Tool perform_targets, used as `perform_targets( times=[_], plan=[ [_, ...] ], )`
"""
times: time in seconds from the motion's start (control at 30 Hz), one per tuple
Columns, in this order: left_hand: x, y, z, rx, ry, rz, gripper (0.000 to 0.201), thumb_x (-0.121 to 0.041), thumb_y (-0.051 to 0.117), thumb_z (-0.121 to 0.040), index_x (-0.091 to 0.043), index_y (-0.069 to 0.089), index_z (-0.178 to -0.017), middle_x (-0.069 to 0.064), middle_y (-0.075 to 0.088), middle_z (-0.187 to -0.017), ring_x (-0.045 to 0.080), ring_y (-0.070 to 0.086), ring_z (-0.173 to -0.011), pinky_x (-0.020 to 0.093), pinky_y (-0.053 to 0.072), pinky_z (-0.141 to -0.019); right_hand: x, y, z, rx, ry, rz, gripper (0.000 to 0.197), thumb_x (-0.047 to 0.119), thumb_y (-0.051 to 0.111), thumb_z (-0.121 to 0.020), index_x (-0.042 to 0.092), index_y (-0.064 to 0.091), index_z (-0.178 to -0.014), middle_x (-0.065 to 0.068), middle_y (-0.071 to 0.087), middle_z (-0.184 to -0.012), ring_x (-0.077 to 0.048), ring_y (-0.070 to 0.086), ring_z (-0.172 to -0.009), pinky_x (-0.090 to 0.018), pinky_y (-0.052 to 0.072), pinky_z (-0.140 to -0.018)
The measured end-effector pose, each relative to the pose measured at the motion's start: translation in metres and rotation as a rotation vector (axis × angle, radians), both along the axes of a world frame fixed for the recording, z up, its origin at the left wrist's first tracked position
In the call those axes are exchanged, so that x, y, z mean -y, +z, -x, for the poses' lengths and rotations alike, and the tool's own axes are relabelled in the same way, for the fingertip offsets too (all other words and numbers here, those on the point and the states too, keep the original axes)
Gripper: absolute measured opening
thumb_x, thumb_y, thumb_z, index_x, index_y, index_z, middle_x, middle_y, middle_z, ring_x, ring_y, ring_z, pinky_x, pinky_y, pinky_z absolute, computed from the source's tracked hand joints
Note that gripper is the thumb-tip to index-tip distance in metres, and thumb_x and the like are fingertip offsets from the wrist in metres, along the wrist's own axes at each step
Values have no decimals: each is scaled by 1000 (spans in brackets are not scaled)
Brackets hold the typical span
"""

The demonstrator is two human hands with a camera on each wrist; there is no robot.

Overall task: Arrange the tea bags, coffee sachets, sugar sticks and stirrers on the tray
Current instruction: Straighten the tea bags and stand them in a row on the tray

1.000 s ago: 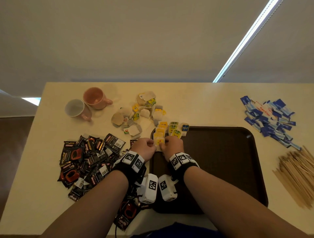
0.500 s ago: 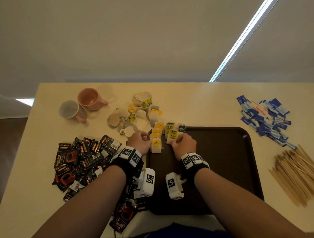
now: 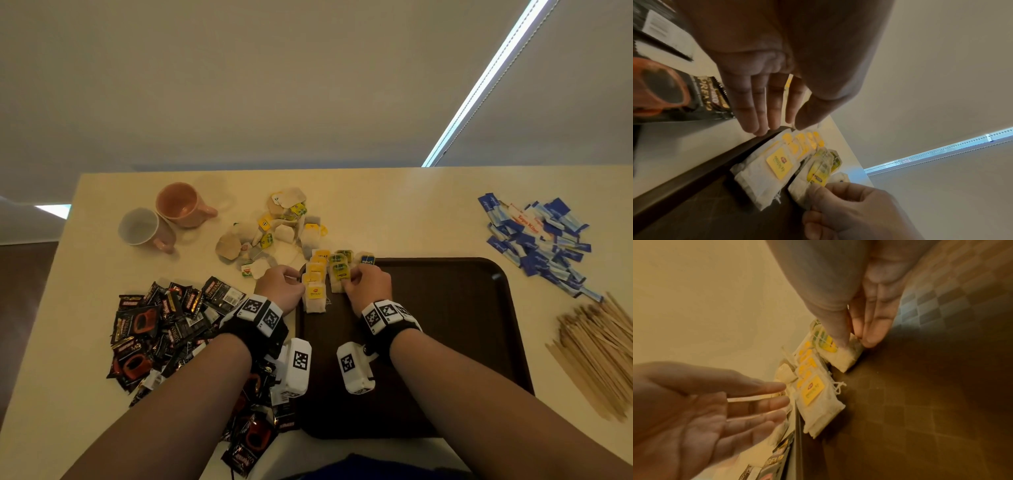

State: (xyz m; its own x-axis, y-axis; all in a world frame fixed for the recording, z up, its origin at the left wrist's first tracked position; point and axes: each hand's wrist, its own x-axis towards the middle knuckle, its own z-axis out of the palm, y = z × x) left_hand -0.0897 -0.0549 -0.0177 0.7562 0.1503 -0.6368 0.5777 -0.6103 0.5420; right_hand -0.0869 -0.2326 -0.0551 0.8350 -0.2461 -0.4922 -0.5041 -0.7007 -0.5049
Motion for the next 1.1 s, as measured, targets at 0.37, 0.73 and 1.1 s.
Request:
perform_targets(
  times=[0.37, 0.73, 1.1],
  plan=[
    [15, 25, -67, 167, -508, -222, 20, -13, 58, -97, -17, 69, -112, 3, 68, -119, 21, 62, -110, 28, 48, -88, 4, 0, 7, -31, 24, 35, 13, 31, 67, -90, 20, 69, -96, -3, 68, -97, -17, 64, -88, -29, 54, -81],
    [25, 24, -96, 115, -734, -265, 26, -4, 63, -94, -18, 72, -114, 4, 65, -125, 24, 62, -111, 32, 49, -92, 2, 13, 17, -174, 83, 65, 28, 42, 63, -92, 16, 70, -83, -1, 66, -81, -16, 64, -79, -27, 51, -68],
    [20, 34, -88, 75, -727, -222, 33, 3, 52, -94, -12, 76, -112, 7, 70, -122, 24, 64, -111, 26, 46, -83, -19, 14, 22, -204, 201, -8, 31, 43, 68, -88, 13, 72, -92, -2, 63, -82, -17, 64, -80, -26, 47, -66]
  ],
)
